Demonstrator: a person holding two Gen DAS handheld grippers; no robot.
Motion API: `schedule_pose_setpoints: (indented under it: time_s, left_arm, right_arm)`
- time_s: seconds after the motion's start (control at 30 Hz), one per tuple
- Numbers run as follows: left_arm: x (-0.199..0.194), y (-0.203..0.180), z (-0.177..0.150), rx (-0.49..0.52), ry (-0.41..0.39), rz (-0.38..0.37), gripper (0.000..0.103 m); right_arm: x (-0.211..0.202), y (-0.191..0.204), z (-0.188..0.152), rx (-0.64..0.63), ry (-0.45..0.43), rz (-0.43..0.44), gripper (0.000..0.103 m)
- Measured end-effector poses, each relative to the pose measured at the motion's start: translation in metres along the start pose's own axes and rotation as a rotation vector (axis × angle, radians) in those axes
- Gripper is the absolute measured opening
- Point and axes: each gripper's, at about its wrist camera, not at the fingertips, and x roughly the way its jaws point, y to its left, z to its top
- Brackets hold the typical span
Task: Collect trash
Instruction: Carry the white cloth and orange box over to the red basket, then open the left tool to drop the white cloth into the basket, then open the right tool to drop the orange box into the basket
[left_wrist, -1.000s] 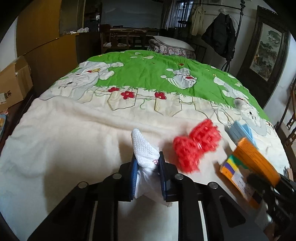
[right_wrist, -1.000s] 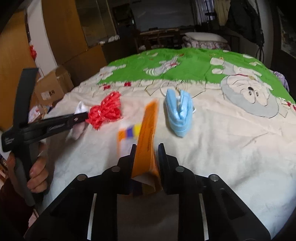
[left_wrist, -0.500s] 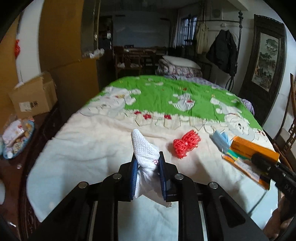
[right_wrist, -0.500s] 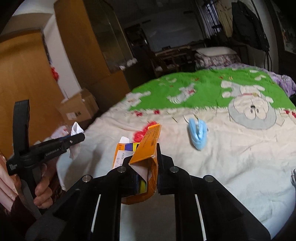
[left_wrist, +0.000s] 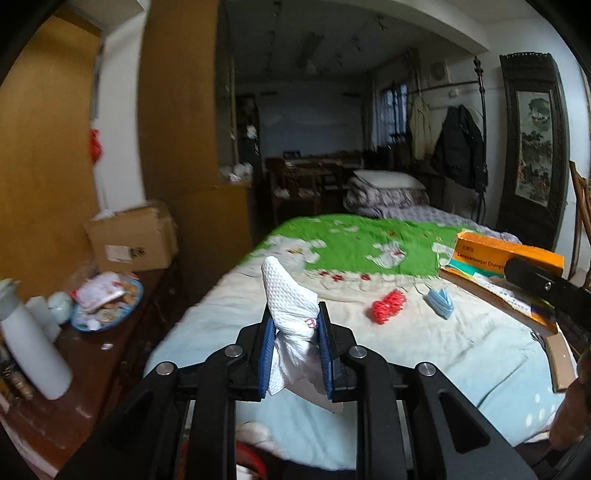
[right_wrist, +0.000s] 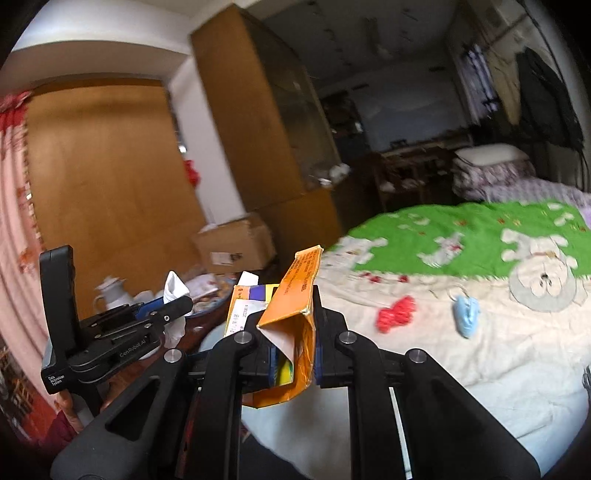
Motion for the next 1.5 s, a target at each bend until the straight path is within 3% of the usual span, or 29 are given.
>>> schedule_pose_setpoints:
  time_s: [0.17,0.37,0.57,0.77,0.83,0.9,0.97,1.1,1.33,1.5]
  left_arm:
    - [-0.048,0.030,-0.016,-0.012,-0.035,0.057,0.023]
    - [-0.063,0.066,-0.041,-0.044,0.002,0.112,0.023]
    - [-0.037,0.099,-0.068,-0.102,0.105,0.134,0.023]
    - [0.012,0.127,-0.107,-0.166,0.261,0.104,0.024]
    - [0.034,0.136,-0.125,-0.191,0.345,0.084,0.031]
    - [0.051,0.143,-0.141,-0.214,0.416,0.095,0.065]
    - [0.056,0.155,-0.152,-0.246,0.438,0.112,0.069]
    - [0.052,0.189,-0.162,-0.355,0.433,0.128,0.091]
    - [0.049,0.230,-0.173,-0.490,0.433,0.225,0.096]
    - [0.054,0.251,-0.187,-0.542,0.458,0.238,0.096]
  right_arm:
    - [-0.017,0.034,-0.006,-0.033,-0.020,0.041,0.015]
    - [-0.016,0.068,-0.011,-0.083,-0.001,0.080,0.015]
    - [0.008,0.086,-0.023,-0.113,0.072,0.103,0.015]
    - [0.043,0.090,-0.042,-0.116,0.159,0.109,0.015]
    - [0.057,0.089,-0.049,-0.109,0.194,0.110,0.015]
    - [0.072,0.086,-0.056,-0.098,0.234,0.113,0.015]
    - [0.082,0.083,-0.062,-0.088,0.266,0.116,0.015]
    - [0.108,0.081,-0.074,-0.070,0.344,0.135,0.015]
    - [0.154,0.104,-0.102,-0.096,0.482,0.191,0.015]
    - [0.187,0.137,-0.122,-0.153,0.575,0.249,0.017]
